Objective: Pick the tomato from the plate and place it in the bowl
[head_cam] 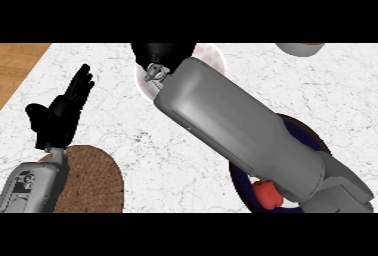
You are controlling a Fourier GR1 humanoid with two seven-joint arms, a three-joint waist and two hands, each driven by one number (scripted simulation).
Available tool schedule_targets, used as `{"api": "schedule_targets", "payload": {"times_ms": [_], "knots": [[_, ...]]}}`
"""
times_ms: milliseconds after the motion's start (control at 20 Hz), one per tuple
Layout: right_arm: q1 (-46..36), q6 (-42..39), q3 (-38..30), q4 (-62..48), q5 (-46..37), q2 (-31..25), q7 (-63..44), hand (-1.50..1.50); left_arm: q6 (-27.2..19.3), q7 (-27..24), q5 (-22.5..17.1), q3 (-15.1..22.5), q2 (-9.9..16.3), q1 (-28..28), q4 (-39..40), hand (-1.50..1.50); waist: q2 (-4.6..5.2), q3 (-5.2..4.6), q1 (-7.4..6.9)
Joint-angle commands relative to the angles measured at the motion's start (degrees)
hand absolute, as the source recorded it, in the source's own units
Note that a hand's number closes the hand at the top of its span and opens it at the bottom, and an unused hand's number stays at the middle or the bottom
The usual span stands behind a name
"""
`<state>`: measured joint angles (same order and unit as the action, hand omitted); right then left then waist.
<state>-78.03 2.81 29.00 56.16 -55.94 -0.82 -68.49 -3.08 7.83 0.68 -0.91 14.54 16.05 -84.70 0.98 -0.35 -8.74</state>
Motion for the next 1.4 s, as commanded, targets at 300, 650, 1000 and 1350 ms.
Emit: {"api": "schedule_targets", "payload": {"times_ms": [300, 650, 1000, 1350], "knots": [[0.82, 17.31, -3.48, -11.14, 2.66, 0.79, -3.65, 1.50, -0.08, -0.23, -0.93, -2.37, 0.92, -1.09, 0.36, 0.00, 0.39, 0.18, 2.74], [-0.14, 24.92, -4.60, -20.89, 4.55, 0.80, 2.83, 1.50, -0.85, -1.81, 0.11, -1.34, -0.42, -2.56, -0.52, 0.00, 0.51, 0.19, 2.70], [3.07, 18.90, -8.42, -30.40, 11.51, 0.81, 3.34, 1.50, 0.06, -1.18, -0.80, -3.04, 1.04, -2.53, -0.20, 0.00, 0.30, 0.21, 3.08], [7.27, 25.37, -12.33, -31.51, 20.43, 0.82, 19.83, -1.50, -0.47, 0.78, -0.78, -4.00, 1.18, -1.45, -0.17, 0.00, 0.16, 0.34, 4.89]]}}
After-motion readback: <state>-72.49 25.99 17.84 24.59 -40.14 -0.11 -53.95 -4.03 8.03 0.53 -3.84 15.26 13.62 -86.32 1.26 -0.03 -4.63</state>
